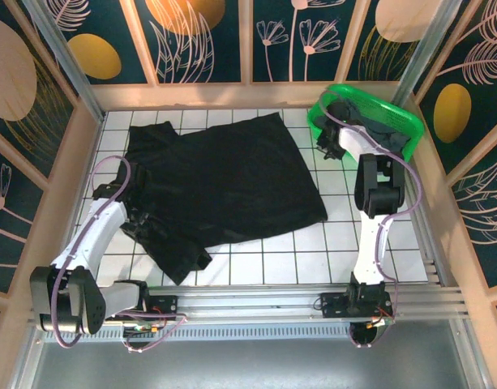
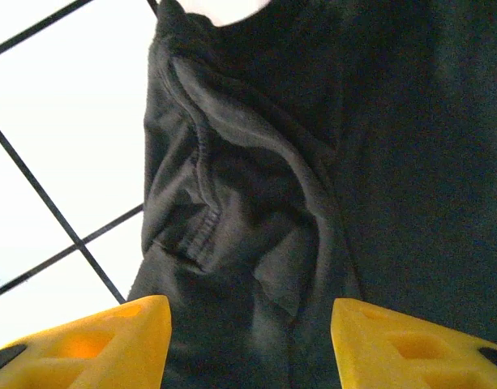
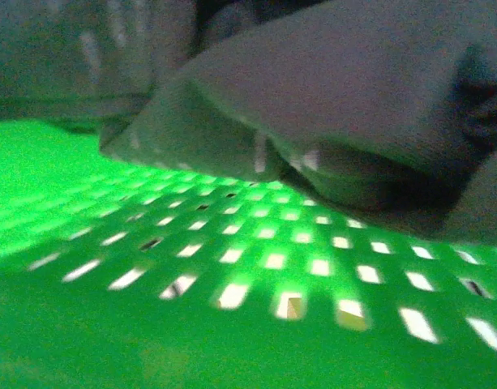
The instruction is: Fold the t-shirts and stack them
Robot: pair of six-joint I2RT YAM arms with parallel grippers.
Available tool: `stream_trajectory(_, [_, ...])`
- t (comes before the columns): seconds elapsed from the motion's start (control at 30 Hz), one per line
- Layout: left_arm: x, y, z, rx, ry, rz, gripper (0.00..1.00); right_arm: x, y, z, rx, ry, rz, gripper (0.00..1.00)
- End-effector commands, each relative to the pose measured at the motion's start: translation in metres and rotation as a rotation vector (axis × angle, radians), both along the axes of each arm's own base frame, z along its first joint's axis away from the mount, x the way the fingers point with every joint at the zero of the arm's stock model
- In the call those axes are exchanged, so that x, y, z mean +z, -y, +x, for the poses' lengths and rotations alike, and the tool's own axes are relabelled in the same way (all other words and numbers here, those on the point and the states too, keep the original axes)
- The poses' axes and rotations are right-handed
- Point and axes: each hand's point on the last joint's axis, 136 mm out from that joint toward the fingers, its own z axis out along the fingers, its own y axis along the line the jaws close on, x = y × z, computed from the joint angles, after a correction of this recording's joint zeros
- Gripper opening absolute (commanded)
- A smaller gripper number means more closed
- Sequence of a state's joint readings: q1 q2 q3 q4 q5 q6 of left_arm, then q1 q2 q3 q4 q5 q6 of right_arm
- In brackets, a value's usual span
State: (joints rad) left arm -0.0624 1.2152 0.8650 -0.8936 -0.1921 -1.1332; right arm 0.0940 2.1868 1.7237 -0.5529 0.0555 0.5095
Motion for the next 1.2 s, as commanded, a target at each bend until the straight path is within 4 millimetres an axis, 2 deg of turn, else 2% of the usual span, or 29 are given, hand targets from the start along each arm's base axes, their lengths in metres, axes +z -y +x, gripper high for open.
stream_trajectory(0.0, [-0.007, -0.017, -0.008, -0.007, -0.031, 0.04, 0.53, 0.025, -0.014, 0.008, 0.076, 0.053, 0.011, 0.28])
stream_trajectory(0.13, [-0.022, -0.032, 0.008, 0.019, -0.022, 0.05, 0.52, 0.038, -0.05, -0.012, 0.154, 0.063, 0.041, 0.29])
stream_trajectory(0.2, [-0.034, -0.036, 0.012, 0.02, -0.038, 0.04, 0.5, 0.038, -0.067, -0.028, 0.18, 0.048, 0.065, 0.3])
stream_trajectory(0.3, [-0.048, -0.031, 0.018, 0.009, -0.047, -0.008, 0.44, 0.034, -0.088, -0.054, 0.215, 0.016, 0.098, 0.3])
stream_trajectory(0.47, [-0.059, -0.014, 0.01, 0.018, -0.042, -0.104, 0.42, 0.016, -0.11, -0.093, 0.262, -0.061, 0.157, 0.33])
stream_trajectory(0.63, [-0.068, -0.012, -0.006, 0.006, -0.07, -0.107, 0.42, 0.001, -0.117, -0.113, 0.282, -0.115, 0.191, 0.34])
stream_trajectory(0.83, [-0.074, -0.019, -0.004, -0.042, -0.099, -0.059, 0.39, 0.001, -0.118, -0.113, 0.286, -0.115, 0.193, 0.34])
stream_trajectory(1.07, [-0.087, -0.008, -0.021, -0.051, -0.106, -0.118, 0.35, -0.006, -0.114, -0.116, 0.268, -0.14, 0.179, 0.34])
stream_trajectory(1.17, [-0.09, -0.007, -0.026, -0.055, -0.124, -0.121, 0.28, -0.011, -0.113, -0.121, 0.255, -0.157, 0.181, 0.34])
